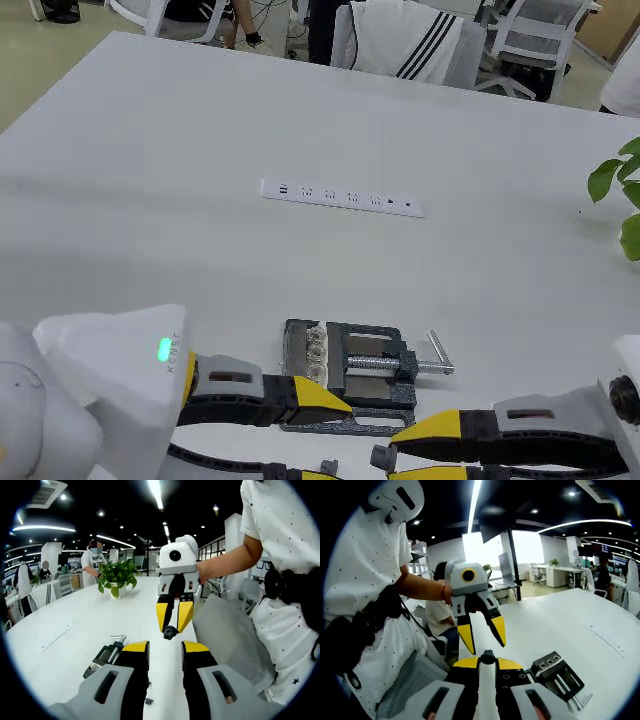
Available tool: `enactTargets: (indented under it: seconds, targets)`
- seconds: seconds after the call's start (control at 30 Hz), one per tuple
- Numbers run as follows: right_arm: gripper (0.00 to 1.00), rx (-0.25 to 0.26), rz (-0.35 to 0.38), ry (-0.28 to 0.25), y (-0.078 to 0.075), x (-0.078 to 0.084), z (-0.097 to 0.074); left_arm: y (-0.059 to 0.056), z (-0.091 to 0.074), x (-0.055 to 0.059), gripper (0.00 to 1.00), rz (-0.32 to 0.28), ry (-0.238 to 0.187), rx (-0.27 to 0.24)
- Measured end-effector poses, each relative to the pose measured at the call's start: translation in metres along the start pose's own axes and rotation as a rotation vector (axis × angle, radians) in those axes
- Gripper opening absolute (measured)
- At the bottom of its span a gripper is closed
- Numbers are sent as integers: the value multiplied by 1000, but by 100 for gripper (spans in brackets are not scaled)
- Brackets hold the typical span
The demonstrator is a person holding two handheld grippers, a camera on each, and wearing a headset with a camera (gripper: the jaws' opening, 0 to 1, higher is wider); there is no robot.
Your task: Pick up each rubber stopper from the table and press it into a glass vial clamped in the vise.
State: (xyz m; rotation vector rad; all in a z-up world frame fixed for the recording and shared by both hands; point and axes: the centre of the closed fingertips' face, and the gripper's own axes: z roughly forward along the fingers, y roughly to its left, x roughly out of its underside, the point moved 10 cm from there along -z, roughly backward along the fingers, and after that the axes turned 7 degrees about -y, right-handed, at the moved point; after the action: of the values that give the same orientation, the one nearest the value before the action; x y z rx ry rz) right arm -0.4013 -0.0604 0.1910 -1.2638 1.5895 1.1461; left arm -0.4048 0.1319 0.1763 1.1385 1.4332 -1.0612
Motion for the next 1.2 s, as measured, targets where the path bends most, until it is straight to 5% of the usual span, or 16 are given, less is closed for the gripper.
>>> enactTargets:
  seconds: [0.73, 1.2]
  targets:
    - [6, -66, -13, -16, 6, -11, 2, -5, 1, -13, 6, -26, -41, 82]
    - [7, -50, -5, -25, 4, -14, 3, -4, -3, -14, 5, -50, -73, 54]
